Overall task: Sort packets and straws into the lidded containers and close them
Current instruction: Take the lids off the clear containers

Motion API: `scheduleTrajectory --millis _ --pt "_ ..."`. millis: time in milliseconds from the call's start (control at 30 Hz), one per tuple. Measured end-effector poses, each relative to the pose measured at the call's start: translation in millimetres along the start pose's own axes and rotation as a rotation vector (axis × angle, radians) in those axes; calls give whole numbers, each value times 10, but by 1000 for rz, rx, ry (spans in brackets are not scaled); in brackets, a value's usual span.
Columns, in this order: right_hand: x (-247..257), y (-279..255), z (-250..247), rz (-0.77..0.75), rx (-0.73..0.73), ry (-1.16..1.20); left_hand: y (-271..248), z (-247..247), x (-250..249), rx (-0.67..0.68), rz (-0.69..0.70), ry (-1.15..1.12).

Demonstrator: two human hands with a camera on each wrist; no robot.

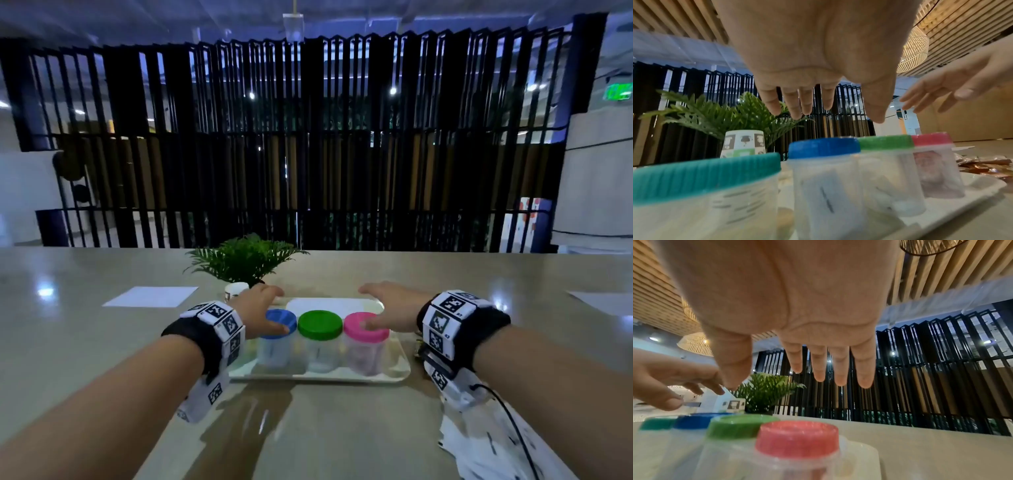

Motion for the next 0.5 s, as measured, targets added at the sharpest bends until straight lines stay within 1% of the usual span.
scheduleTrajectory --millis 100,167,233,333,500 --pt "-136 56 202 87 116 12 31 165 33 79 -53 -53" --pt "-212 117 316 117 150 36 52 262 36 120 -75 -58" --pt "-249 164 397 135 155 84 73 314 33 143 -78 -78" --pt "-258 212 507 121 153 166 98 329 24 144 -77 -95" --pt "-242 289 589 117 102 156 134 324 38 125 -89 -108"
Point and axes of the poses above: each hand's wrist, its own y-axis towards the middle knuckle, its own z-axis out of the palm, x = y × z, the point moved 6 cm from there along y, towards the middle knuckle, and after that the axes turned 7 degrees about x, right-handed, at the moved point
